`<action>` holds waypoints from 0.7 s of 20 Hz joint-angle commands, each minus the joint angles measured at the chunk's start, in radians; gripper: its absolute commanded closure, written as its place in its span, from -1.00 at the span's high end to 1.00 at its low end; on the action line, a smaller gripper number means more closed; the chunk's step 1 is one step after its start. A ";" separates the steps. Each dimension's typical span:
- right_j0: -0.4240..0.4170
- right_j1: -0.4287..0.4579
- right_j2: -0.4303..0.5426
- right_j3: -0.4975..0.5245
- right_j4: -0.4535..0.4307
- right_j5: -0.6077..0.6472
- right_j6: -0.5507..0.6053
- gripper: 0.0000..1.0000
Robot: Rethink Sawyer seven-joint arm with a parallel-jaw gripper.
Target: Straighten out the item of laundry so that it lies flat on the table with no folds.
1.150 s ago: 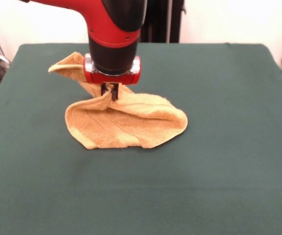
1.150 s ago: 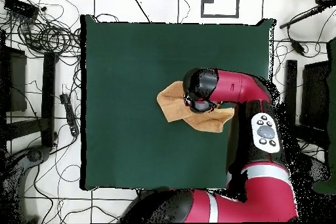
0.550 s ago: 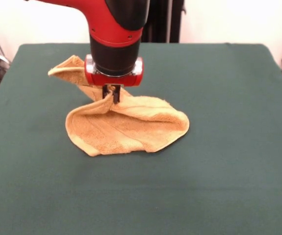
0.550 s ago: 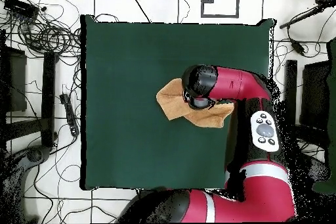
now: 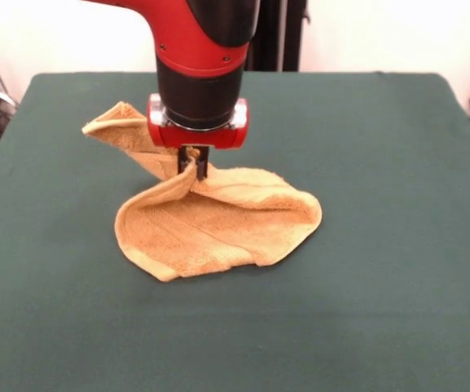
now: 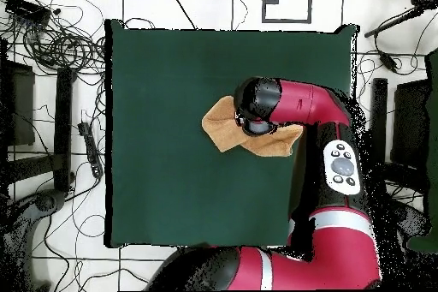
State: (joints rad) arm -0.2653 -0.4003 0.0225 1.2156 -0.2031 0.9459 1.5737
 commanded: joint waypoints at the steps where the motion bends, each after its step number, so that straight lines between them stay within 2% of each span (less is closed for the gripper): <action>1: 0.052 0.031 0.075 -0.036 0.065 0.009 0.176 -1.00; 14: 0.078 0.068 0.060 -0.136 0.092 0.087 0.190 -1.00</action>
State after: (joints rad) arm -0.2463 -0.3916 0.0224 1.1433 -0.1682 0.9463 1.5737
